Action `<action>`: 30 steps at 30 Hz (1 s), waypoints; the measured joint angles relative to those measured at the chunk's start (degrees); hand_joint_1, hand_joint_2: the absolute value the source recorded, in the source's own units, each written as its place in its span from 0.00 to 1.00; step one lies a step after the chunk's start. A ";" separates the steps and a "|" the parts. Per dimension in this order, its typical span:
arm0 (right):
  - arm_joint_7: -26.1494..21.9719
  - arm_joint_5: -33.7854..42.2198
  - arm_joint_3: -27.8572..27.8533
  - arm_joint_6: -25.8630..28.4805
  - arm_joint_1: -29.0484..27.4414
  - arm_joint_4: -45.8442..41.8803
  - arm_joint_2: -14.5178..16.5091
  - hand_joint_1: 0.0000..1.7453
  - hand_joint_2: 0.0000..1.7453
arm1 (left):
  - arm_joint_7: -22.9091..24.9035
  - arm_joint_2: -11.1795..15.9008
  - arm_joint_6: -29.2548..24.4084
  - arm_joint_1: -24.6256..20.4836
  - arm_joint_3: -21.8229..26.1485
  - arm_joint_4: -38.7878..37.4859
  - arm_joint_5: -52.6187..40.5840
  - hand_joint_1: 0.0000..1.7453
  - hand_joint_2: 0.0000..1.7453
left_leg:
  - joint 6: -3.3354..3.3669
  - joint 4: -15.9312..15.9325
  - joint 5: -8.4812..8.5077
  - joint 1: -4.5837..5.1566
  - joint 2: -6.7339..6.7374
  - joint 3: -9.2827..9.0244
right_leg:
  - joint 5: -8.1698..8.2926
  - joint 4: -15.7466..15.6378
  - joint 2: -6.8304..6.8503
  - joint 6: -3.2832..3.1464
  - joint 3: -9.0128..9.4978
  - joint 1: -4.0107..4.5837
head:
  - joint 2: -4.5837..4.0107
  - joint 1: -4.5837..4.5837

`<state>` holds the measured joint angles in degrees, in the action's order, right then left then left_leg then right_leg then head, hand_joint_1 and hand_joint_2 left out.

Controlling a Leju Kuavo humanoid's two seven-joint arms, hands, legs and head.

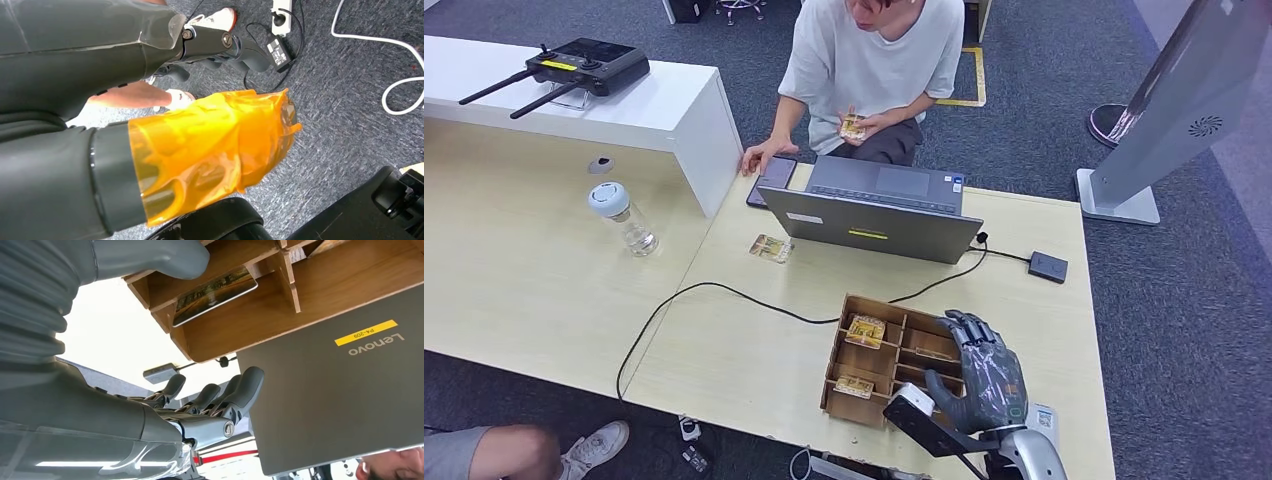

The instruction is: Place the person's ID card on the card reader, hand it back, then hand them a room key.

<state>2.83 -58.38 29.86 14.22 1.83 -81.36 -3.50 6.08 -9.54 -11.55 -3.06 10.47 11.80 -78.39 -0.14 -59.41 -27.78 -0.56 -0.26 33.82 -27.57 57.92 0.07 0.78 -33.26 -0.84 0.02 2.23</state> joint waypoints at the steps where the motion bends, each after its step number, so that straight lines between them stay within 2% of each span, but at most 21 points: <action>1: 0.02 0.00 -0.01 -0.01 0.00 0.15 0.00 0.27 1.00 | 0.00 0.00 -0.01 0.00 0.00 0.00 -0.01 0.00 0.00 | 0.00 0.00 0.00 0.00 0.00 0.00 | 0.00 0.00 0.00 0.00 0.00 0.00 | 0.00 -0.01; 7: 0.16 0.00 -0.09 -0.07 0.00 1.07 0.00 0.32 1.00 | 0.00 -0.02 0.01 0.00 0.00 0.00 -0.07 0.00 0.00 | 0.00 0.00 0.00 0.00 0.00 0.00 | 0.00 0.00 0.00 0.00 0.00 0.00 | 0.00 -0.01; 12: 0.19 0.00 -0.17 -0.06 0.01 1.58 0.00 0.43 1.00 | 0.00 -0.01 0.01 0.00 0.00 0.00 -0.07 0.00 0.00 | 0.00 0.00 0.00 0.00 0.00 0.00 | 0.00 0.00 0.00 0.00 0.00 0.00 | 0.00 0.00; 30: 0.19 0.00 -0.20 -0.16 0.02 2.15 0.00 0.40 1.00 | 0.00 -0.02 -0.01 0.00 0.00 0.00 -0.10 0.00 0.00 | 0.00 0.00 0.00 0.00 0.00 0.00 | 0.00 0.00 0.00 0.00 0.00 0.00 | 0.00 -0.01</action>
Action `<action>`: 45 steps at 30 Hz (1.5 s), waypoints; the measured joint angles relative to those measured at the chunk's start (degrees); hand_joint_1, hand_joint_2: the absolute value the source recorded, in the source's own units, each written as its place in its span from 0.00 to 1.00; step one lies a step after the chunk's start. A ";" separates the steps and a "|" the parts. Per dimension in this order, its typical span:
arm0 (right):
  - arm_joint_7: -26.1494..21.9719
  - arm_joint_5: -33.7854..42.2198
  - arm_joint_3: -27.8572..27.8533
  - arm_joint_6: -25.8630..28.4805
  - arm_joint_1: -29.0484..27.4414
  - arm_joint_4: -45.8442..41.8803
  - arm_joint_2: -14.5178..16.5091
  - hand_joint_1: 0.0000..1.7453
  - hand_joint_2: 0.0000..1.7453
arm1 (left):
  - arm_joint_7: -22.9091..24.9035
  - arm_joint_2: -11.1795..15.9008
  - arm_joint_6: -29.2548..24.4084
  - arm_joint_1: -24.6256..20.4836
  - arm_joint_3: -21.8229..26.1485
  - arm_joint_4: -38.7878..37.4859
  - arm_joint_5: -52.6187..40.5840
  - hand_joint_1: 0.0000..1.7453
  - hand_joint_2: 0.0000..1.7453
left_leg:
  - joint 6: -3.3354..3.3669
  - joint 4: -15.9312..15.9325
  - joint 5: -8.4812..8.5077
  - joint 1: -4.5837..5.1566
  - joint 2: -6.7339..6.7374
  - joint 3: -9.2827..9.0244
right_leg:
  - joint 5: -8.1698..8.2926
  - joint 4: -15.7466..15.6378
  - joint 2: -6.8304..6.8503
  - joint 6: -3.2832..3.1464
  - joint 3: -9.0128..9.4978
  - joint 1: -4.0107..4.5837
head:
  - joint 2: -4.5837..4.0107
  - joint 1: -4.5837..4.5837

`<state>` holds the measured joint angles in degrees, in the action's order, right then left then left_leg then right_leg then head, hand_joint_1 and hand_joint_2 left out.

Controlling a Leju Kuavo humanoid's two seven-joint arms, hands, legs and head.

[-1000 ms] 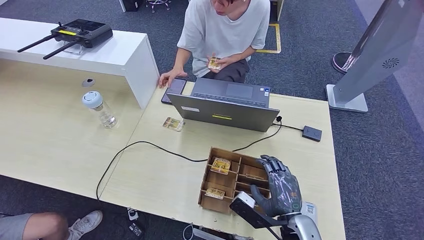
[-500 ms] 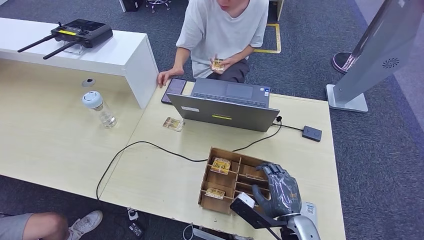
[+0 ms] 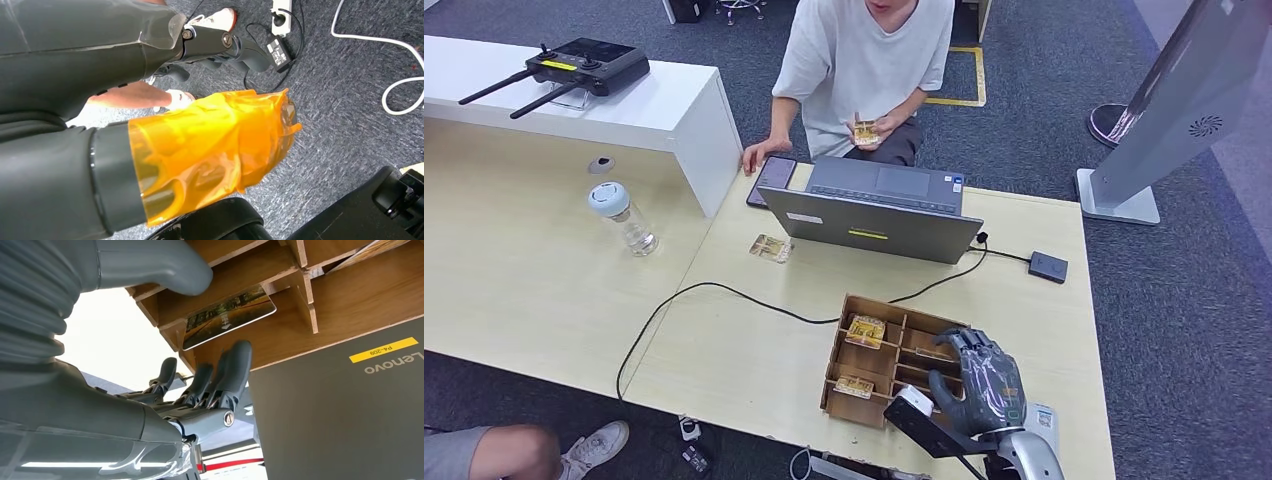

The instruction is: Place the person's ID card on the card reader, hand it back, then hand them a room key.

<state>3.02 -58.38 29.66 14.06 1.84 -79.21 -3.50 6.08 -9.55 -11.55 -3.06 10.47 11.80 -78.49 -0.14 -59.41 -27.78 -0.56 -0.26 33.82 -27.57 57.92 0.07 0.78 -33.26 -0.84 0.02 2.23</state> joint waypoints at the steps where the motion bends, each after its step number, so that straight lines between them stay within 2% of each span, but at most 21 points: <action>1: 0.00 0.00 0.00 -0.02 0.00 0.00 0.00 0.41 1.00 | 0.00 0.00 0.00 0.00 0.00 0.00 -0.01 0.00 0.00 | 0.00 0.00 0.00 0.00 0.00 0.00 | 0.00 0.00 0.00 0.00 0.00 0.00 | 0.00 0.00; 4: 0.00 0.00 -0.01 -0.03 0.00 0.00 0.00 0.47 1.00 | 0.00 0.00 0.01 0.00 0.00 0.00 -0.02 0.00 0.00 | 0.00 0.00 0.00 0.00 0.00 0.00 | 0.00 0.00 0.00 0.00 0.00 0.00 | 0.00 0.01; 8: 0.00 0.00 -0.04 -0.07 0.00 0.00 0.00 0.83 1.00 | 0.00 0.00 0.00 0.00 0.00 0.00 -0.02 0.00 0.00 | 0.00 0.00 0.00 0.00 0.00 0.00 | 0.00 0.00 0.00 0.00 0.00 0.00 | 0.00 0.00; 10: 0.00 0.00 -0.06 -0.08 0.00 0.00 0.00 0.87 1.00 | 0.00 0.00 0.01 0.00 0.00 0.00 -0.03 0.00 0.00 | 0.00 0.00 0.00 0.00 0.00 0.00 | 0.00 0.00 0.00 0.00 0.00 0.00 | 0.00 0.00; 21: 0.00 0.01 -0.26 -0.09 0.32 0.00 0.00 0.89 1.00 | 0.00 0.00 0.01 0.00 0.00 0.00 -0.03 0.00 0.00 | 0.00 0.00 0.00 0.00 0.00 -0.01 | 0.00 0.00 0.00 0.00 0.01 0.00 | 0.00 0.00; 32: -0.50 0.04 -0.31 1.15 0.25 -0.35 0.00 1.00 1.00 | 0.00 0.01 -0.08 0.00 0.00 0.00 0.24 0.00 0.00 | 0.00 0.00 0.00 0.00 0.00 -0.01 | 0.00 0.00 0.00 0.00 0.01 0.00 | 0.00 0.00; 45: -1.88 0.11 -1.25 3.67 -0.66 -7.90 -0.01 1.00 1.00 | -0.09 0.02 -0.68 0.24 0.13 0.00 1.22 0.00 0.00 | 0.00 0.00 0.00 0.00 0.00 -0.01 | 0.00 0.00 0.00 0.00 0.01 0.00 | 0.00 0.01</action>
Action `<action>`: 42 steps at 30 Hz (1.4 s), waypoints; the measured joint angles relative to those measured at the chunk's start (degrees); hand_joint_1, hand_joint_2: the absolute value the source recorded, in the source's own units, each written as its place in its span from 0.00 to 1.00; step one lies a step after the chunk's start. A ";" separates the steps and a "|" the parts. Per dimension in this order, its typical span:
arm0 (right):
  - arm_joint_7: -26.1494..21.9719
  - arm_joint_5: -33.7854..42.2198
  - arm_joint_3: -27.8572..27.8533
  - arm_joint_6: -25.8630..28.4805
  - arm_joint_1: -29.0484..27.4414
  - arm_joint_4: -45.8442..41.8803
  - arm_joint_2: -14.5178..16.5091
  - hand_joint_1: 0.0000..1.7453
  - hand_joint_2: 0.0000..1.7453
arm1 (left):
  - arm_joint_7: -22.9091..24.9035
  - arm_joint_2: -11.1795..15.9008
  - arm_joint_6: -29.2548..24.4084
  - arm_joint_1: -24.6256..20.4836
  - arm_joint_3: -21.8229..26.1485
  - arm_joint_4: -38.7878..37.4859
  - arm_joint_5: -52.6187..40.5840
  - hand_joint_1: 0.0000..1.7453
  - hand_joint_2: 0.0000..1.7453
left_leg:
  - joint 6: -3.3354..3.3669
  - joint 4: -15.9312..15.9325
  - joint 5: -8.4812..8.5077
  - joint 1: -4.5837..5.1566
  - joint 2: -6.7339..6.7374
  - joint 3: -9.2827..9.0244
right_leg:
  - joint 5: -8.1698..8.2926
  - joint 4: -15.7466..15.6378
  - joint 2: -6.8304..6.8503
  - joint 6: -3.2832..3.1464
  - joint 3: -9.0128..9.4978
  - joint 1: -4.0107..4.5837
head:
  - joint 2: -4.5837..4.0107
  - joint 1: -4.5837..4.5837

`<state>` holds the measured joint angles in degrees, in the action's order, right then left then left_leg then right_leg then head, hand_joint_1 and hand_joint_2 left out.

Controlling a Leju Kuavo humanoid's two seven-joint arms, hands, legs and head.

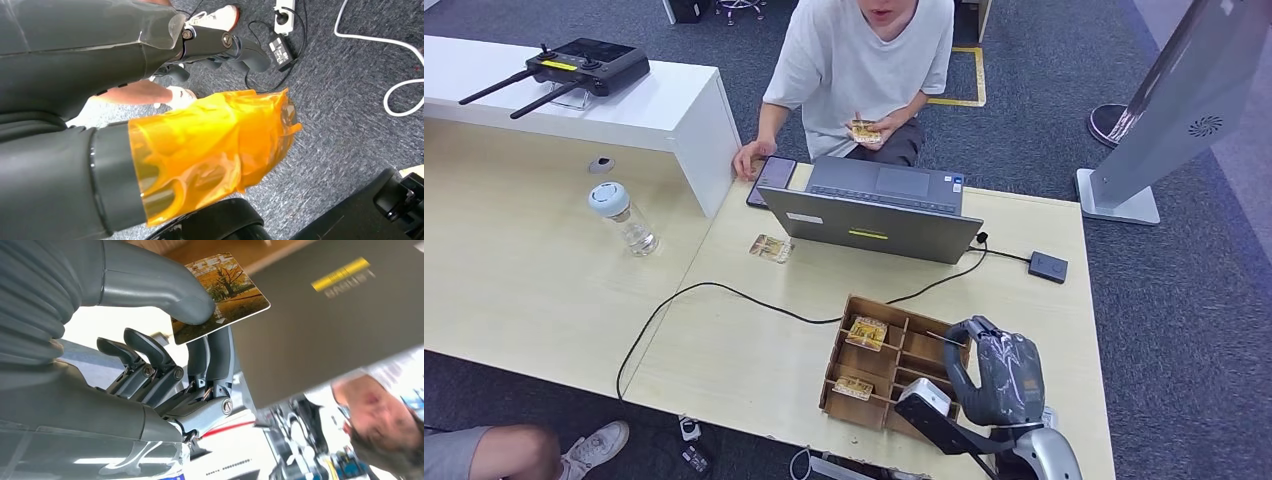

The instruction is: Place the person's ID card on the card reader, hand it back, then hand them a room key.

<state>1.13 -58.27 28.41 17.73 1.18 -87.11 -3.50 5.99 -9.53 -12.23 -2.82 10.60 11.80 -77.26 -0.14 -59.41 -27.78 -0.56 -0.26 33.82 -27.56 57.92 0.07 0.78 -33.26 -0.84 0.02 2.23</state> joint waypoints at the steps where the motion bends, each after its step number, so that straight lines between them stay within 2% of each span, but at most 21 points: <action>1: -0.14 0.01 -0.02 0.16 -0.09 -0.72 -0.01 1.00 1.00 | 0.00 0.00 -0.03 0.02 0.01 0.00 0.05 0.00 0.00 | 0.00 0.00 0.00 0.00 0.00 0.00 | 0.00 0.00 0.00 0.00 0.00 0.00 | 0.00 0.00; 26: -4.05 0.89 -0.02 4.65 -1.39 -14.43 -1.59 1.00 1.00 | -0.68 0.00 -1.02 0.53 1.13 0.00 0.96 0.00 0.00 | 0.00 0.00 0.00 0.00 0.00 0.00 | 0.00 0.00 0.00 0.00 0.00 0.00 | 0.00 0.00; 42: -5.61 4.80 -1.41 5.48 0.67 -14.27 -1.79 1.00 1.00 | -0.70 -0.02 -0.83 0.44 1.23 0.00 -0.72 0.00 0.00 | 0.00 0.00 0.01 0.00 0.00 0.00 | 0.01 0.00 0.00 0.00 0.02 0.00 | 0.00 -0.01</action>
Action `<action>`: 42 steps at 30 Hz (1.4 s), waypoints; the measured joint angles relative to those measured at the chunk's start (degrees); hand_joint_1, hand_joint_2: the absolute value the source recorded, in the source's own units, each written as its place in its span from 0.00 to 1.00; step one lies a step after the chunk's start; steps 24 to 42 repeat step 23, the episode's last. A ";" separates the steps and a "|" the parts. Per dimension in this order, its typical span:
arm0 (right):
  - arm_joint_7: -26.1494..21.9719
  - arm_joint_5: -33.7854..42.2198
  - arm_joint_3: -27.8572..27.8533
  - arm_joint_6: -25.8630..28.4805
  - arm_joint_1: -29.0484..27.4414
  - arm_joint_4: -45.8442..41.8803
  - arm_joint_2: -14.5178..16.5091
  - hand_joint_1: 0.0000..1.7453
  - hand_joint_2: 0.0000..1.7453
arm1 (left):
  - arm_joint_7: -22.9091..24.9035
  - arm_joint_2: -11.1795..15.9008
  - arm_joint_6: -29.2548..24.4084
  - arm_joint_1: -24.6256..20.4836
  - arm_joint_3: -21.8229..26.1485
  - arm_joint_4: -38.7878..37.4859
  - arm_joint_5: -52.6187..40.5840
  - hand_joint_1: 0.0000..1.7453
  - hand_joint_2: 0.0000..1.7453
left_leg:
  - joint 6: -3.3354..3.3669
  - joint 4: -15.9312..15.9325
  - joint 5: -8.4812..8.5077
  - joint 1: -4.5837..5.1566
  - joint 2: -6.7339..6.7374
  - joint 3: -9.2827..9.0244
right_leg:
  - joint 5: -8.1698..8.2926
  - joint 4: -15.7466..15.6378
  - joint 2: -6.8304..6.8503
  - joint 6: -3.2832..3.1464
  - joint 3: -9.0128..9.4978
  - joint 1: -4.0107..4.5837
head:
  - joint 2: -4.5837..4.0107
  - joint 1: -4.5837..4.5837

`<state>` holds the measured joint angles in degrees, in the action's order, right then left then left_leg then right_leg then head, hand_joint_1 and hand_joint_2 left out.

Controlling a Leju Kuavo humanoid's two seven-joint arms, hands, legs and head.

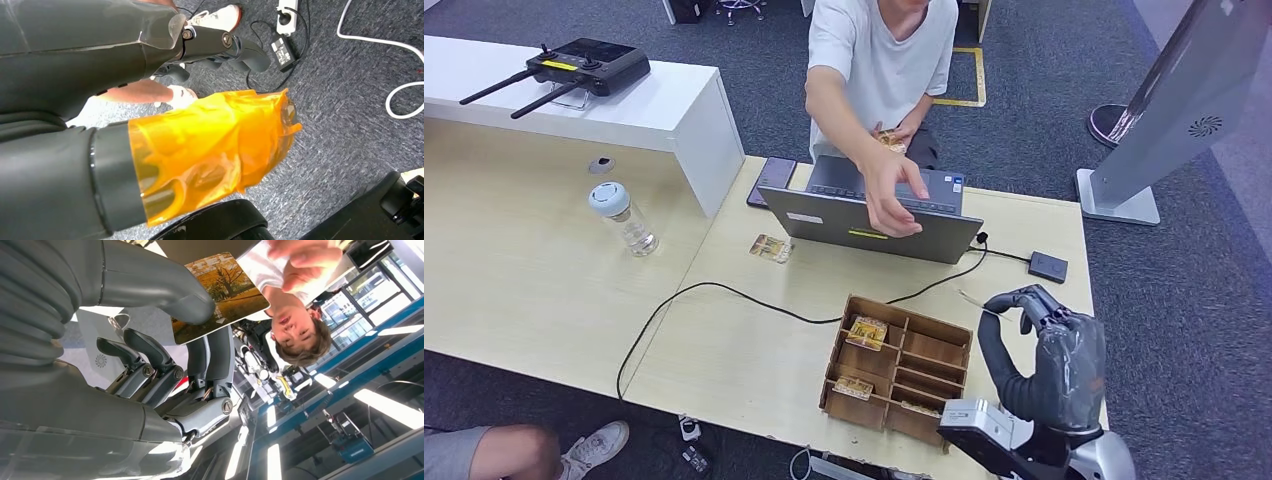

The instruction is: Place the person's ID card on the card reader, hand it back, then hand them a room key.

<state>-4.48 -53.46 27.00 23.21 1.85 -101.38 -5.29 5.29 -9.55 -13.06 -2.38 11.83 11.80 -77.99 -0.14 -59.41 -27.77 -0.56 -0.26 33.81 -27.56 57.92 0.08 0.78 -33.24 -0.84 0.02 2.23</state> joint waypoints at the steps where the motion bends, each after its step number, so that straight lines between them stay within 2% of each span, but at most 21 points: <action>1: -0.04 0.02 -0.10 0.01 0.29 0.24 0.01 1.00 1.00 | 0.00 -0.01 0.05 -0.02 -0.02 0.00 -0.14 0.00 0.00 | 0.00 0.00 0.00 0.00 0.00 0.00 | 0.00 0.00 0.00 0.00 0.00 0.00 | 0.00 0.00; 12: 0.04 -1.18 -0.47 -0.96 4.03 3.52 0.88 1.00 1.00 | 0.00 -0.03 0.99 -0.41 -0.49 0.00 -1.50 0.00 0.00 | 0.00 0.00 0.00 0.00 0.00 0.00 | 0.00 0.00 0.00 0.00 0.00 0.00 | 0.00 0.01; 22: 0.44 -1.10 -0.03 -3.45 7.33 7.12 2.90 1.00 1.00 | 0.17 -0.04 2.61 -1.08 -1.54 0.00 -2.27 0.00 0.00 | 0.00 0.00 0.01 0.00 0.00 0.00 | 0.00 0.01 0.00 0.00 0.01 0.00 | 0.00 0.01; 42: 0.46 -0.98 0.04 -3.54 7.42 7.28 3.01 1.00 1.00 | 0.20 -0.04 2.74 -1.12 -1.55 0.00 -2.27 0.00 0.00 | 0.00 0.00 0.01 0.00 0.00 0.00 | 0.00 0.01 0.00 0.00 0.01 0.00 | 0.00 0.01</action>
